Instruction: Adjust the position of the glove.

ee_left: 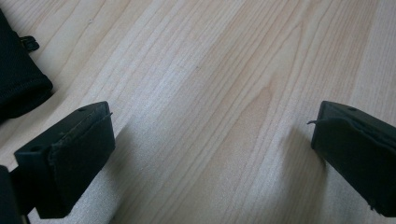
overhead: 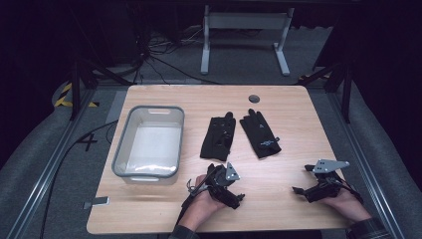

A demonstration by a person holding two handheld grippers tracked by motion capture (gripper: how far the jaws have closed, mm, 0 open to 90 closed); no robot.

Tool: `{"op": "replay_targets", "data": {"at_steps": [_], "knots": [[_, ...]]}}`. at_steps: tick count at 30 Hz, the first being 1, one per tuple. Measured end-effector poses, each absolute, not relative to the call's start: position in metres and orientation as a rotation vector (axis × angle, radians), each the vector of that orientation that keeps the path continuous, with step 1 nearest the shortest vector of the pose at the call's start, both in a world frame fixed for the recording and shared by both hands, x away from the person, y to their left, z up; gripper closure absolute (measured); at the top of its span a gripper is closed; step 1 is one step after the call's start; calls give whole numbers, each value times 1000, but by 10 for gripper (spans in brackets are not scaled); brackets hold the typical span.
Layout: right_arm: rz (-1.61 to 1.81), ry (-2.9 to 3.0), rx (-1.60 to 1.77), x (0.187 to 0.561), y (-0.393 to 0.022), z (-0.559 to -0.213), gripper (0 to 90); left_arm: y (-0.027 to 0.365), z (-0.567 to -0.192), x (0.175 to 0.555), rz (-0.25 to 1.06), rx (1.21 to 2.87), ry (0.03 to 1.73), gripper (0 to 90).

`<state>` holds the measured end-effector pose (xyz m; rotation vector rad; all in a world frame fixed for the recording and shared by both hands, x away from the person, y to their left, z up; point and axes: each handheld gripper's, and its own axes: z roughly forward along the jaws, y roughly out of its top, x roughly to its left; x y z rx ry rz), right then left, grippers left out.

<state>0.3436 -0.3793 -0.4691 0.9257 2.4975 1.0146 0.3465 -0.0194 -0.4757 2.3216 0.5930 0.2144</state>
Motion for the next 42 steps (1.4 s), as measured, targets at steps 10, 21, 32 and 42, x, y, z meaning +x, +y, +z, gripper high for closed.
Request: {"op": "replay_targets", "data": {"at_steps": [10,21,32,42], "knots": [[1015,2498,925,343,-379,-469,3,-19,-467,347,211,2348,613,165],[1015,2498,924,343,-379,-469,3,-12,-454,351,174,2322,657,539],[1015,2498,925,343,-379,-469,3,-11,-440,366,138,2321,709,894],[1017,2496,924,343,-379,-469,3,-7,-424,392,212,2281,757,897]]}}
